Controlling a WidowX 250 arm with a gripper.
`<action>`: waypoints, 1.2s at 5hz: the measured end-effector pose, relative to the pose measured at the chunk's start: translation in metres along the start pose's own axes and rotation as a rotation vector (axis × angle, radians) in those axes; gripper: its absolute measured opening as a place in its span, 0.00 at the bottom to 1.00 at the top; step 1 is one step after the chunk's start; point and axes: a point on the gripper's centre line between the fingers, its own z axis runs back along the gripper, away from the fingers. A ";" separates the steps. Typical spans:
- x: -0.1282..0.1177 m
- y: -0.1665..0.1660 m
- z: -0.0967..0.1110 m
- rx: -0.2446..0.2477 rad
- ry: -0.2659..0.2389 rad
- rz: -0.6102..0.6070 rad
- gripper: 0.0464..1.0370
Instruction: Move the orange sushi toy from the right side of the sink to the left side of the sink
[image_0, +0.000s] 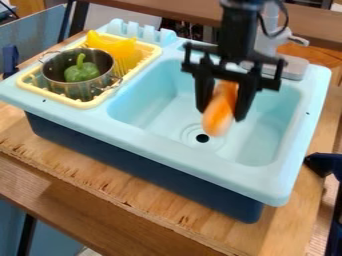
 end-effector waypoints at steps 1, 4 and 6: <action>0.000 0.014 0.004 0.015 0.007 -0.029 0.56; 0.023 0.075 -0.024 0.015 0.092 0.027 0.56; 0.026 0.070 -0.046 -0.007 0.144 0.011 0.56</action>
